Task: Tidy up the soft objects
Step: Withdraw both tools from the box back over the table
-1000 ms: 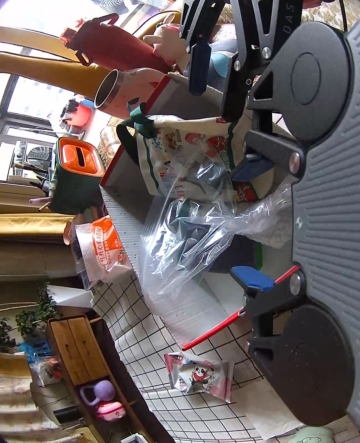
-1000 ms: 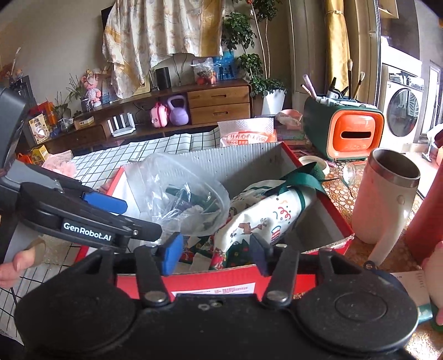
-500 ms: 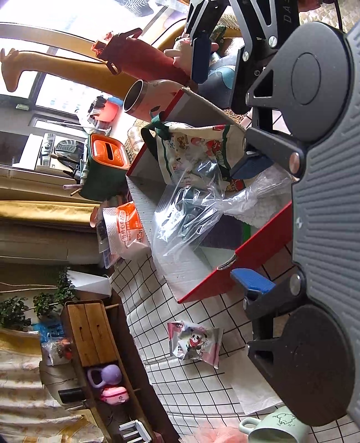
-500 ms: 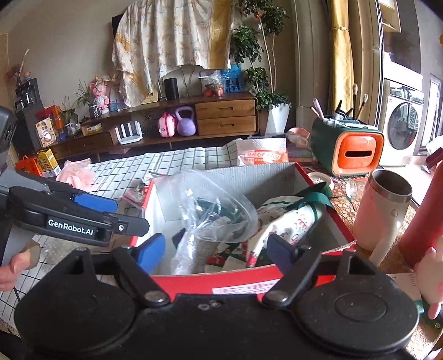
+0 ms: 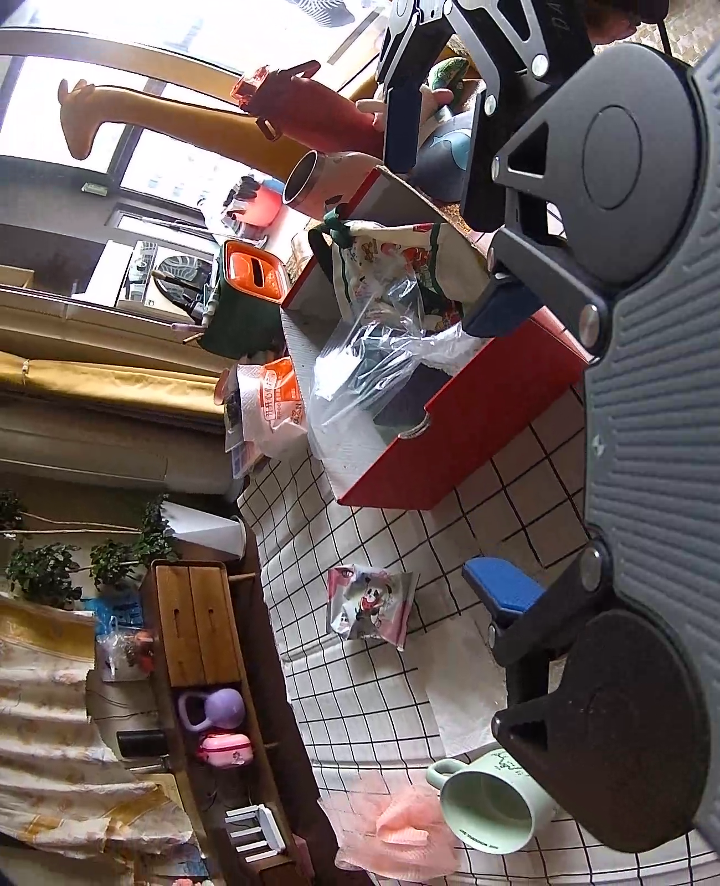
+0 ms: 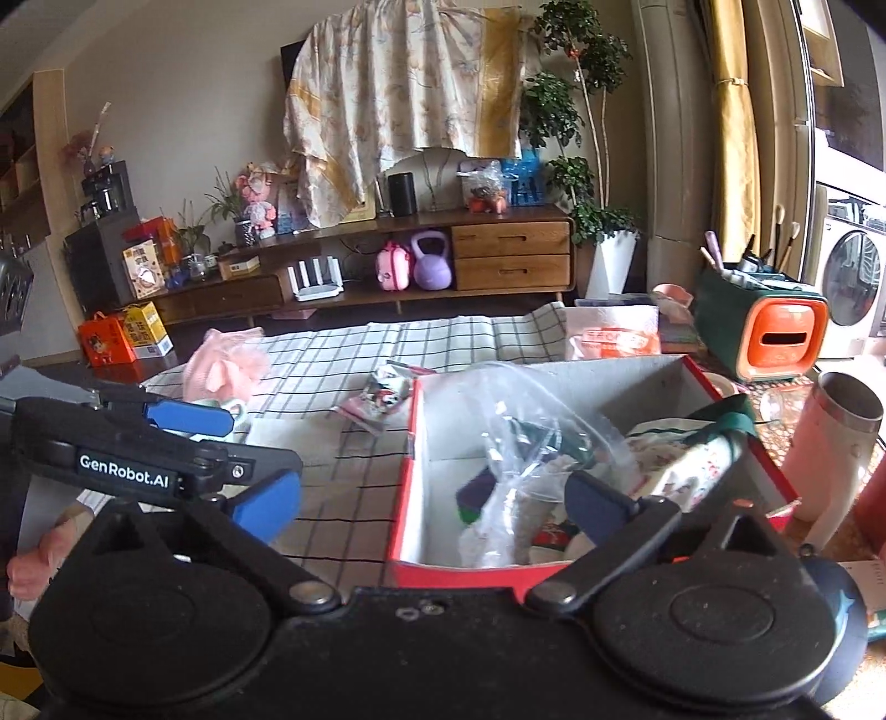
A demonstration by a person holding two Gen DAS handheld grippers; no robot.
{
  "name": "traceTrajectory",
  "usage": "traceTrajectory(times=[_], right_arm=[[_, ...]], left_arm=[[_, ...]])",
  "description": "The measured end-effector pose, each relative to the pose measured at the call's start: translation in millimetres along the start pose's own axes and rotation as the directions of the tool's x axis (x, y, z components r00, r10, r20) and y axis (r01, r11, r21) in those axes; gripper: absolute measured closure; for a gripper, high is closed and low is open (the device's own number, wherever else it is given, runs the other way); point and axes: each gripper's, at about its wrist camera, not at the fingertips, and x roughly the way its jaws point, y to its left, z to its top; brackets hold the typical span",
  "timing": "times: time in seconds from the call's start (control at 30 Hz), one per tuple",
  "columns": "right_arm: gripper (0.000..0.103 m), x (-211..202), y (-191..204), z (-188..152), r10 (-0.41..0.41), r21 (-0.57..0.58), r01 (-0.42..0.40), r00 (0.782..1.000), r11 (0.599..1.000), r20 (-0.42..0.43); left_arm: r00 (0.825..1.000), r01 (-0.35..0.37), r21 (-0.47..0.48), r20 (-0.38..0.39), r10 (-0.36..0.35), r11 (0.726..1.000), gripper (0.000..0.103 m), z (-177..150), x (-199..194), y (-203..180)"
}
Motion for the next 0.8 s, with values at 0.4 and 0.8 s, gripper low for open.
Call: traceTrajectory(times=[0.4, 0.8], right_arm=[[0.001, 29.0, 37.6, 1.7, 0.059, 0.002, -0.059, 0.998, 0.998, -0.032], [0.001, 69.2, 72.3, 3.6, 0.086, -0.031, -0.089, 0.992, 0.996, -0.096]], left_arm=[[1.000, -0.009, -0.105, 0.023, 0.012, 0.994, 0.001, -41.2, -16.7, 61.0], [0.987, -0.134, -0.159, 0.063, 0.145, 0.978, 0.000, -81.5, -8.5, 100.6]])
